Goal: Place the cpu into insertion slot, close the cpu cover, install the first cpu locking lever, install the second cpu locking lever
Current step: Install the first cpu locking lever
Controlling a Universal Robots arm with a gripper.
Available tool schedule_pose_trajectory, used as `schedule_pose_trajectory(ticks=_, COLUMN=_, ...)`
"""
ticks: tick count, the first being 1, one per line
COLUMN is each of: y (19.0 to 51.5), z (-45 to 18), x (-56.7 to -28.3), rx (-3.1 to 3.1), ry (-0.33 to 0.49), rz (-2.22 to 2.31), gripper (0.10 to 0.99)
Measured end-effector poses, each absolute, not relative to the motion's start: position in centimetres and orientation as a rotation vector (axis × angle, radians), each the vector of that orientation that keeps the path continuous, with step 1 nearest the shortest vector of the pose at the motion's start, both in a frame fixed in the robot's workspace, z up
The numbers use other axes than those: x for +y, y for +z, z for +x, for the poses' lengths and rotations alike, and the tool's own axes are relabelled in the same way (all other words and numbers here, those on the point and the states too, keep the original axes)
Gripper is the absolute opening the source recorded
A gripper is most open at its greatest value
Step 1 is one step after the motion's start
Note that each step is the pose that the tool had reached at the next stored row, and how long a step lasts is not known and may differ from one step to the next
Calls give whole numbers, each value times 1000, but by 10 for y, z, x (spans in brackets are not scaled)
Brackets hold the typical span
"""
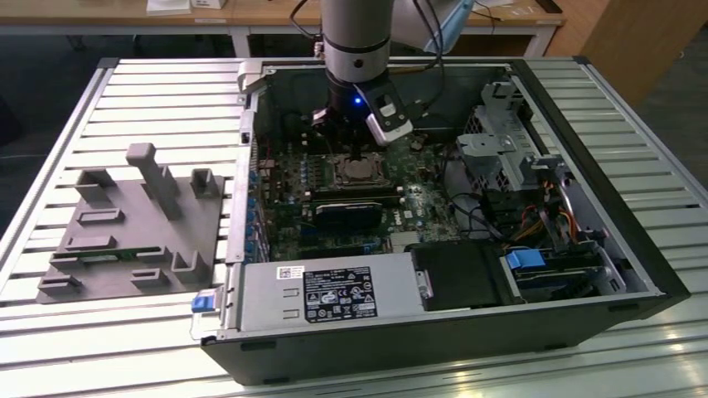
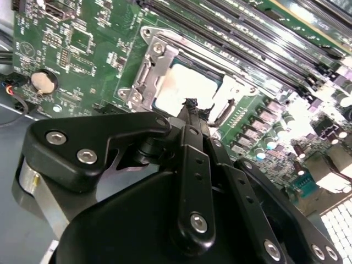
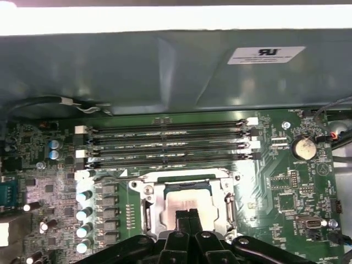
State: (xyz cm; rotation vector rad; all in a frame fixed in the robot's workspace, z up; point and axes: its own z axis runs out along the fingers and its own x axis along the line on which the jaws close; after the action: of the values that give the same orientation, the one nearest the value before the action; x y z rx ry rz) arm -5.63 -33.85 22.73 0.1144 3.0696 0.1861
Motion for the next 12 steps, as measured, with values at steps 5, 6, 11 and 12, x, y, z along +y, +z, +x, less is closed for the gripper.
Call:
schedule_pose_trajectory(ticks=5, y=227, z=-65, x=-339, rx=3070, ry=186, rz=115, gripper=106)
schedule_pose_trajectory(ticks=6, y=227, z=-68, x=-339, rx=3070, ry=186, rz=115, gripper=106)
schedule_pose_trajectory(ticks=11, y=227, z=-78, x=-339, rx=3069, ry=187, rz=115, gripper=106)
schedule_pose_trajectory(ticks=12, y=227, z=-80, x=-339, rx=3069, ry=187, rz=115, gripper=106)
